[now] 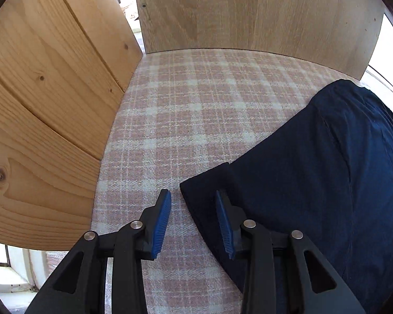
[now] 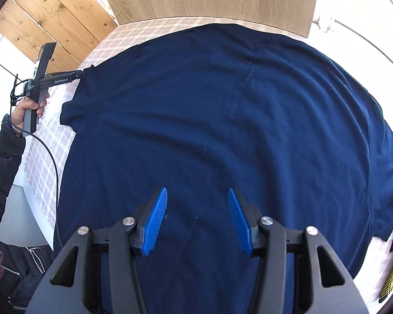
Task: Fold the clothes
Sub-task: 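Move the left gripper to the navy T-shirt sleeve and grasp it, then fold the sleeve with the left gripper across the body toward the right gripper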
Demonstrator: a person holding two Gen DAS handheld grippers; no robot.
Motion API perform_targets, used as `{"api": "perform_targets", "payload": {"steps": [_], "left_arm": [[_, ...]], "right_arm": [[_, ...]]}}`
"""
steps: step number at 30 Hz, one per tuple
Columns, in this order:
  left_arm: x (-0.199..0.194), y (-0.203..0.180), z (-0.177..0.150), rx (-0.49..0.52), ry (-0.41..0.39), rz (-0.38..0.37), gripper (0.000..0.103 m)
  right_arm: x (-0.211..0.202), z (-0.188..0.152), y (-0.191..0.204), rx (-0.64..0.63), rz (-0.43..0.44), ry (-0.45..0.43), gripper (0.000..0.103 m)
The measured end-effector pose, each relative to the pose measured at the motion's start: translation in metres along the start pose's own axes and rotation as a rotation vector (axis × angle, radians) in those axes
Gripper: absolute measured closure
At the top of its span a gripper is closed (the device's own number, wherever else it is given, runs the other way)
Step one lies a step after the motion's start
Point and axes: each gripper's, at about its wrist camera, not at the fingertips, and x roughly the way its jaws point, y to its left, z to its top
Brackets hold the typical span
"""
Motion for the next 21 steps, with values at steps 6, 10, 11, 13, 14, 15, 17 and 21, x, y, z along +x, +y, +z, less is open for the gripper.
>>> {"api": "perform_targets", "payload": {"steps": [6, 10, 11, 13, 14, 15, 17, 21], "left_arm": [[0.003, -0.008, 0.003, 0.049, 0.006, -0.026, 0.084], [-0.001, -0.009, 0.003, 0.048, -0.002, -0.041, 0.096], [-0.004, -0.009, 0.002, 0.043, -0.008, -0.052, 0.096], [-0.013, -0.008, 0.002, 0.021, -0.021, -0.090, 0.096], [-0.020, -0.007, 0.002, 0.003, -0.028, -0.117, 0.097], [-0.027, -0.006, 0.003, -0.016, -0.035, -0.144, 0.097], [-0.045, -0.006, 0.007, -0.054, -0.055, -0.212, 0.097], [-0.082, -0.027, 0.023, -0.054, -0.085, -0.307, 0.097]], "right_arm": [[0.003, -0.005, -0.013, 0.046, 0.020, 0.004, 0.054], [0.002, -0.008, -0.012, 0.041, 0.022, 0.002, 0.054], [0.002, -0.008, -0.011, 0.035, 0.017, 0.001, 0.054], [0.002, -0.007, -0.010, 0.021, 0.007, 0.002, 0.054], [0.002, -0.007, -0.009, 0.019, 0.007, 0.000, 0.054], [0.002, -0.006, -0.009, 0.019, 0.008, -0.001, 0.054], [0.001, -0.005, -0.010, 0.025, 0.014, -0.011, 0.054], [0.000, -0.001, -0.010, 0.037, 0.053, -0.033, 0.054]]}}
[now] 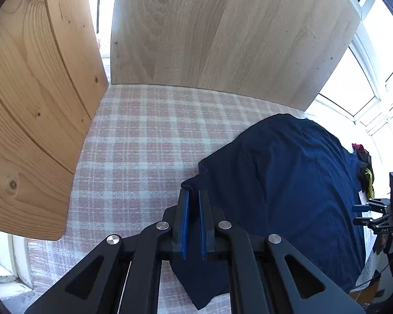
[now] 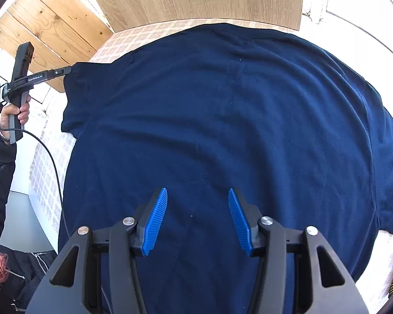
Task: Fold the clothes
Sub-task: 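Fold the sleeve with the left gripper across the body toward the right gripper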
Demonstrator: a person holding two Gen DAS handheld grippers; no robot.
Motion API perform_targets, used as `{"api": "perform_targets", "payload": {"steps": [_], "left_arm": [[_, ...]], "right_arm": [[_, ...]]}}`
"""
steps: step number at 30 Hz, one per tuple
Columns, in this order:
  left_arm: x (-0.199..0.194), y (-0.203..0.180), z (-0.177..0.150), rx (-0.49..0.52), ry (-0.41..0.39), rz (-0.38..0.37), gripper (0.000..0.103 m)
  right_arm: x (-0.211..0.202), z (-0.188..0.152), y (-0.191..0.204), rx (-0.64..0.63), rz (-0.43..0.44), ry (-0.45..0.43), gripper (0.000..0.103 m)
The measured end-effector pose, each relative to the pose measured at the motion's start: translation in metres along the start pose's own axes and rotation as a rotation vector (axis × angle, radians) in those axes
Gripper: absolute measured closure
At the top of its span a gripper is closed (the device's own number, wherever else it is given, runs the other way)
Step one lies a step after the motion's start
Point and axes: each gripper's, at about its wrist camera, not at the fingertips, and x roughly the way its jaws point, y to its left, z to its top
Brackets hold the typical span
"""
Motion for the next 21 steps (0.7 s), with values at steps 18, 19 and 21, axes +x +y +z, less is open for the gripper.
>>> {"api": "perform_targets", "payload": {"steps": [18, 19, 21], "left_arm": [[0.109, -0.249, 0.009, 0.263, 0.318, -0.301, 0.085], [0.106, -0.246, 0.005, 0.260, 0.314, -0.287, 0.073], [0.083, -0.230, -0.001, 0.259, 0.257, -0.246, 0.056]], "right_arm": [[-0.001, -0.008, -0.048, 0.137, 0.076, -0.050, 0.054], [0.000, -0.004, -0.050, 0.142, 0.083, -0.052, 0.054], [0.001, 0.003, -0.055, 0.152, 0.097, -0.057, 0.054]]}}
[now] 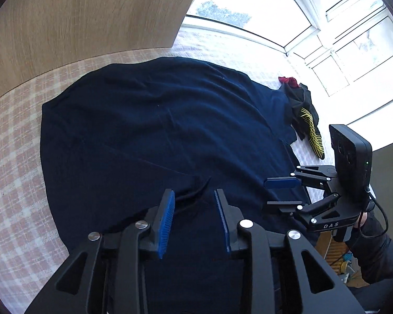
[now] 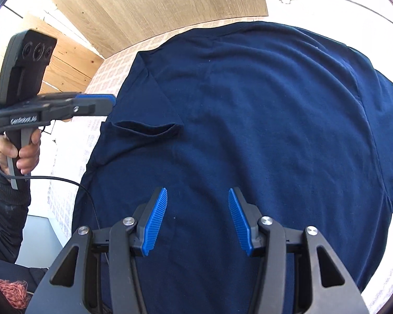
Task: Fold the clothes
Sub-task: 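Fold the sleeve with the left gripper across the body toward the right gripper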
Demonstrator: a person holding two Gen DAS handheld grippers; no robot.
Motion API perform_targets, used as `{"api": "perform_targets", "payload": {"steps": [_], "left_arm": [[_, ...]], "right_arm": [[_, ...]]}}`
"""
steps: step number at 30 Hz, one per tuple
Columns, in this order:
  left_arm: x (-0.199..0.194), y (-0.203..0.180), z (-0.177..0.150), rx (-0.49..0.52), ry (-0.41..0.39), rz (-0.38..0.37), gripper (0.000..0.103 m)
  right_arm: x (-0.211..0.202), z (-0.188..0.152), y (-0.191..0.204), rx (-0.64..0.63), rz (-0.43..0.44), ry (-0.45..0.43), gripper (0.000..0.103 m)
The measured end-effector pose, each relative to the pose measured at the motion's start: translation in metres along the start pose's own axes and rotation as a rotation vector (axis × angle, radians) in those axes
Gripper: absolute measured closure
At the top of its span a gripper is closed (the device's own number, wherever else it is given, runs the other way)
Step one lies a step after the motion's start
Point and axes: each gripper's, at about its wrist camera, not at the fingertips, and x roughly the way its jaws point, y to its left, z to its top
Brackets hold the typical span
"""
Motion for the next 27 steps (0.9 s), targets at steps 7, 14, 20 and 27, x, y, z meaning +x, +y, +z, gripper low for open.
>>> {"api": "perform_targets", "payload": {"steps": [7, 14, 20, 27], "left_arm": [[-0.038, 0.050, -0.065, -0.049, -0.045, 0.221, 0.051], [0.004, 0.054, -0.089, -0.062, -0.006, 0.232, 0.054], [0.018, 0.051, -0.098, -0.058, 0.021, 0.225, 0.069], [0.018, 0.043, -0.103, -0.034, 0.022, 0.196, 0.089]], "right_arm": [[0.027, 0.040, 0.026, -0.113, 0.044, 0.000, 0.054], [0.062, 0.053, 0.052, -0.222, -0.061, 0.081, 0.054], [0.074, 0.048, 0.052, -0.239, -0.075, 0.114, 0.054], [0.079, 0.050, 0.040, -0.193, -0.039, 0.136, 0.054]]}}
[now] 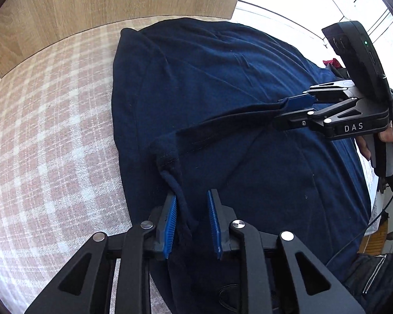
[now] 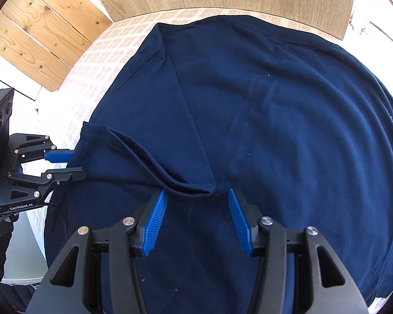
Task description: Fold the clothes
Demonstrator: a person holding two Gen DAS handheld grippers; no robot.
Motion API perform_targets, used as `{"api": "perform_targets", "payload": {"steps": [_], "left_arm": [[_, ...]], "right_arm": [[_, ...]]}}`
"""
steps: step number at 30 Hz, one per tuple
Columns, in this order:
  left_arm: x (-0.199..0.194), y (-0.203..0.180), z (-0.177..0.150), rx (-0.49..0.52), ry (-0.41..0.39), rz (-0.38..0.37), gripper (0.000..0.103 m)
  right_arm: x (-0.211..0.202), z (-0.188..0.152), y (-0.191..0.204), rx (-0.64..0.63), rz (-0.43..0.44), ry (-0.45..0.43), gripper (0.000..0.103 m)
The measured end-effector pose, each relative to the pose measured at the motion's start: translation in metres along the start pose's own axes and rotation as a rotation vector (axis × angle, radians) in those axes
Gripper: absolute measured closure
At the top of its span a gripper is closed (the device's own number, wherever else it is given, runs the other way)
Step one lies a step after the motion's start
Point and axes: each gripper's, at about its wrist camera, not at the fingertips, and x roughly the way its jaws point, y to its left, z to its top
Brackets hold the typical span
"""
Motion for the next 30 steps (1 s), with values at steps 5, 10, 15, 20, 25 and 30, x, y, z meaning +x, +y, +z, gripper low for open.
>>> {"api": "perform_targets", "payload": {"steps": [5, 10, 15, 20, 25, 30], "left_arm": [[-0.006, -0.014, -0.004, 0.058, -0.016, -0.015, 0.095], [-0.010, -0.032, -0.013, 0.130, -0.034, -0.034, 0.096], [-0.009, -0.041, -0.021, 0.165, -0.027, -0.070, 0.096], [-0.009, -0.045, -0.029, 0.186, -0.026, -0.090, 0.096], [-0.007, -0.050, -0.030, 0.214, -0.037, -0.123, 0.096], [-0.009, -0.055, -0.039, 0.262, -0.037, -0.132, 0.096]], "right_arm": [[-0.010, 0.000, -0.028, 0.145, 0.048, -0.046, 0.054], [-0.011, 0.000, -0.033, 0.181, 0.070, -0.030, 0.054], [-0.005, -0.001, -0.033, 0.266, 0.097, 0.017, 0.054], [-0.002, 0.005, -0.028, 0.351, 0.082, 0.021, 0.054], [0.002, 0.011, -0.029, 0.444, 0.061, 0.039, 0.054], [0.003, 0.015, -0.019, 0.474, 0.022, 0.053, 0.054]]}}
